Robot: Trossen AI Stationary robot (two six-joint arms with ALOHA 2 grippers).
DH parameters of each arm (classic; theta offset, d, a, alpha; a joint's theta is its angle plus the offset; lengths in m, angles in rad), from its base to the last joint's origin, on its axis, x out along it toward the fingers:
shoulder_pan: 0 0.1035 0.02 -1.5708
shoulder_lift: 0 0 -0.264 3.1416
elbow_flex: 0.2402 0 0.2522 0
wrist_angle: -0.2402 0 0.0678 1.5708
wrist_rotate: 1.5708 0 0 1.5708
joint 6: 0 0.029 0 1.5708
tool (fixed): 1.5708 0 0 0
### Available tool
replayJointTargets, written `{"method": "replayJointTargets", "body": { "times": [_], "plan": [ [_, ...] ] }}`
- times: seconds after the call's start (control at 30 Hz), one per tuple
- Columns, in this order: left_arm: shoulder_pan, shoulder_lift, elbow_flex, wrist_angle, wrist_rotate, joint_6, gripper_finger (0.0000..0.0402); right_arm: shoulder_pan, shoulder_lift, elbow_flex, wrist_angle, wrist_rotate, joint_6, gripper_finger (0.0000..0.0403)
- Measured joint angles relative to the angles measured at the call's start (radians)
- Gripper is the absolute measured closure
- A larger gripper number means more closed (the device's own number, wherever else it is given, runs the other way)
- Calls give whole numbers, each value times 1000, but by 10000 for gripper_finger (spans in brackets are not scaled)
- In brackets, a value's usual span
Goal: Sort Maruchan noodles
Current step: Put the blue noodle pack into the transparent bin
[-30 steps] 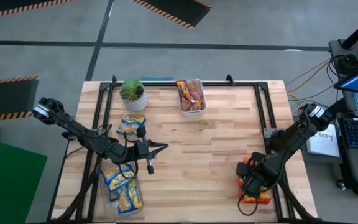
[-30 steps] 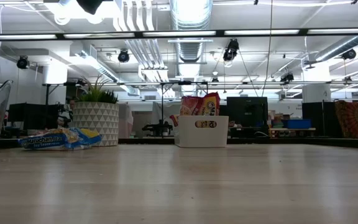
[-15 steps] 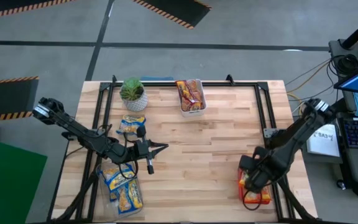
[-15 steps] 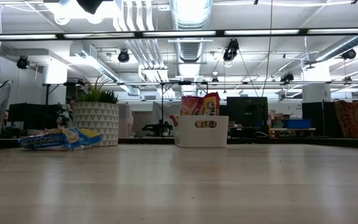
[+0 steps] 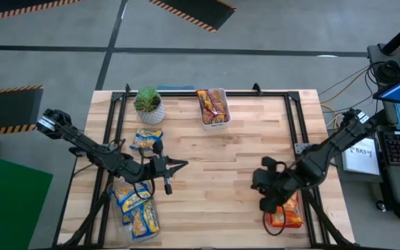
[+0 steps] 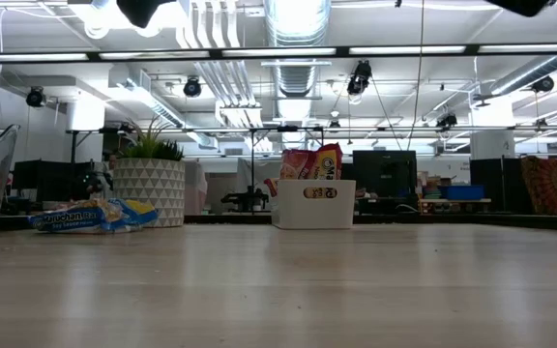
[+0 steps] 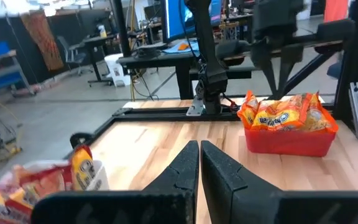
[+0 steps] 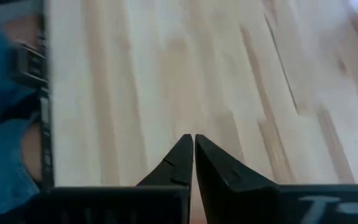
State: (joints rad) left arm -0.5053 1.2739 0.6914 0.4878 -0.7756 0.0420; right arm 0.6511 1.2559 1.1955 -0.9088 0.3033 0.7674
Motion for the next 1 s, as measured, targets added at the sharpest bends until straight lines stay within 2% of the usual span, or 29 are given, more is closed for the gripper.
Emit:
{"method": "replayJointTargets", "body": {
  "times": [0.13, 0.2, 0.27, 0.43, 0.53, 0.63, 0.77, 0.87, 1.0],
  "plan": [
    [0, 0, 10, -95, -81, -111, 402, -90, -21, -5, 43, -93, -158, 394],
    [3, 0, 48, -255, -158, -208, 402, -137, -38, -12, 41, -123, -210, 394],
    [13, 0, 113, -493, -192, -351, 402, -179, -61, -21, 42, -140, -262, 394],
    [62, 67, 301, -1146, -104, -813, 402, -279, -126, -48, 42, -161, -395, 394],
    [85, 138, 354, -1407, -34, -995, 402, -350, -164, -54, 58, -174, -483, 394],
    [119, 199, 363, -1513, 40, -1079, 402, -419, -194, -55, 78, -174, -579, 394],
    [187, 257, 362, -1539, 147, -1099, 402, -489, -226, -60, 160, -175, -714, 394],
    [245, 286, 361, -1560, 201, -1090, 402, -514, -255, -102, 294, -174, -800, 394],
    [314, 304, 361, -1590, 248, -1084, 402, -514, -300, -225, 559, -182, -922, 394]
  ]
}}
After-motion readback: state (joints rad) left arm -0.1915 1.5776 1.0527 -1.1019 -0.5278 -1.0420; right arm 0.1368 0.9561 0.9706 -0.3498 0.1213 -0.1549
